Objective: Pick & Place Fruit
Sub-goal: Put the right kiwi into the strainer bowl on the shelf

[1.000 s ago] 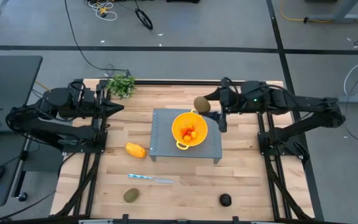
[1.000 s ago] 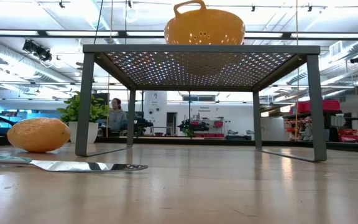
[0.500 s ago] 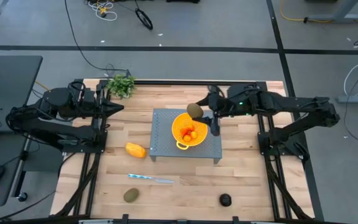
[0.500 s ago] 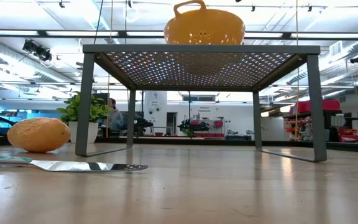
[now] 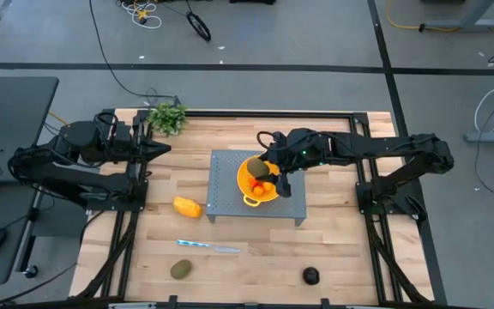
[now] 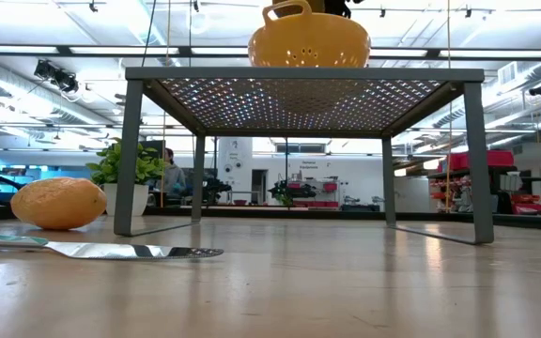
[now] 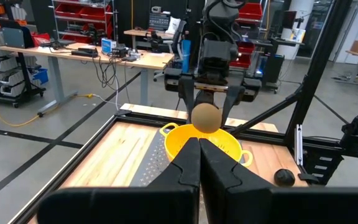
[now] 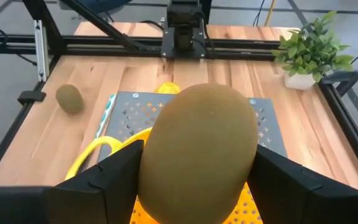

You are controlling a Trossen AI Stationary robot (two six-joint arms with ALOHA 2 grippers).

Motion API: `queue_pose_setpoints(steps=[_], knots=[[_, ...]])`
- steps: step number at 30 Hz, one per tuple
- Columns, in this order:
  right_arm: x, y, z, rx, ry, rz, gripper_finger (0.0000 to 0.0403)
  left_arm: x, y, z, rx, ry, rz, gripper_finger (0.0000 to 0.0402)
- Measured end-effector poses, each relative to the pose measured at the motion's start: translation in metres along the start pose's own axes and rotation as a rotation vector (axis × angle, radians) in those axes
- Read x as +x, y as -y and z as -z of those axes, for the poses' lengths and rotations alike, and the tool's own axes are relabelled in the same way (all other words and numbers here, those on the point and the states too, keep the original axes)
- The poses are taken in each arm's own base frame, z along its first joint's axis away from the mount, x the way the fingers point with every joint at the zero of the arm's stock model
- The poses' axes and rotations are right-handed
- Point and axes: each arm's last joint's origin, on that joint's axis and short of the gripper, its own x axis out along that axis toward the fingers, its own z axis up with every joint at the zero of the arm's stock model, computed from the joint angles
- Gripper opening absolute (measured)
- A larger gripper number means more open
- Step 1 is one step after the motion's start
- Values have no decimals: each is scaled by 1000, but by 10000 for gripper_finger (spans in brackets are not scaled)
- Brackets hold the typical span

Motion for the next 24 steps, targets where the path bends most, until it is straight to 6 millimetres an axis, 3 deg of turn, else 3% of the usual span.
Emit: queue_pose_setpoints(steps=[12,24], knots=[[-1,-1,11,4,-116,-4,263,0,0,0,0,0,0,2],[-1,0,10,3,-104,7,263,0,0,0,7,-1,0,2]])
